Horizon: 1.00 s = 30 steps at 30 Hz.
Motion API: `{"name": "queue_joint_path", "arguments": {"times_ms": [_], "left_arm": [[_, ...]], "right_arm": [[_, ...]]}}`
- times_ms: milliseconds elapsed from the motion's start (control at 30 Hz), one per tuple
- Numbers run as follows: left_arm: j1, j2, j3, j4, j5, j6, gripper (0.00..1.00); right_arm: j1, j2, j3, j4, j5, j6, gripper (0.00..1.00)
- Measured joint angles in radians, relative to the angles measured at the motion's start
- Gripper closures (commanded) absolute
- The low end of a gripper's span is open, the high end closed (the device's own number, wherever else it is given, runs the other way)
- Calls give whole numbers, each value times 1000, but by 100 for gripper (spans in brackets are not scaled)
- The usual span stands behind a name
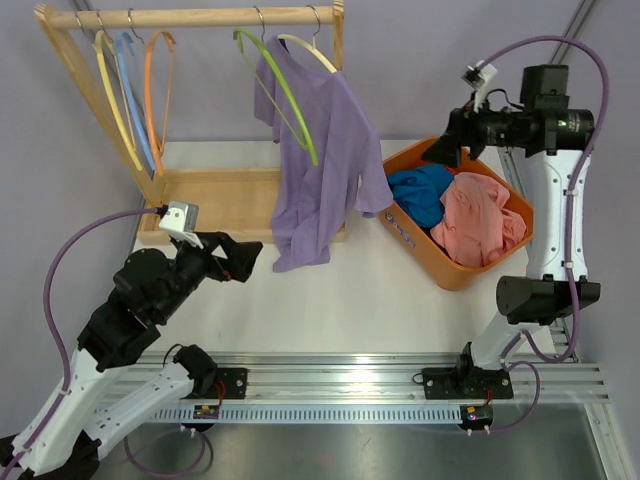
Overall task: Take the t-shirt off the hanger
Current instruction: Grab a hanger with a tshirt on it with the right arm
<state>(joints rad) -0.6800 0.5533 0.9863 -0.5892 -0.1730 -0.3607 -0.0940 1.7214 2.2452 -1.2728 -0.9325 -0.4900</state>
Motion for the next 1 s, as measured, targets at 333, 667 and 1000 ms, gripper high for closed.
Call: {"name": "queue_joint_path", "arguments": {"times_ms": [333, 667, 1000], "left_arm": [[0, -6, 2, -14, -16, -44, 1], [0, -32, 2, -13, -38, -86, 1], [0, -32, 2, -13, -42, -97, 1]], "right_arm": [[290, -23, 47, 432, 148, 462, 23], [496, 56, 129, 626, 444, 528, 27], [563, 169, 174, 647, 629, 463, 36]]}}
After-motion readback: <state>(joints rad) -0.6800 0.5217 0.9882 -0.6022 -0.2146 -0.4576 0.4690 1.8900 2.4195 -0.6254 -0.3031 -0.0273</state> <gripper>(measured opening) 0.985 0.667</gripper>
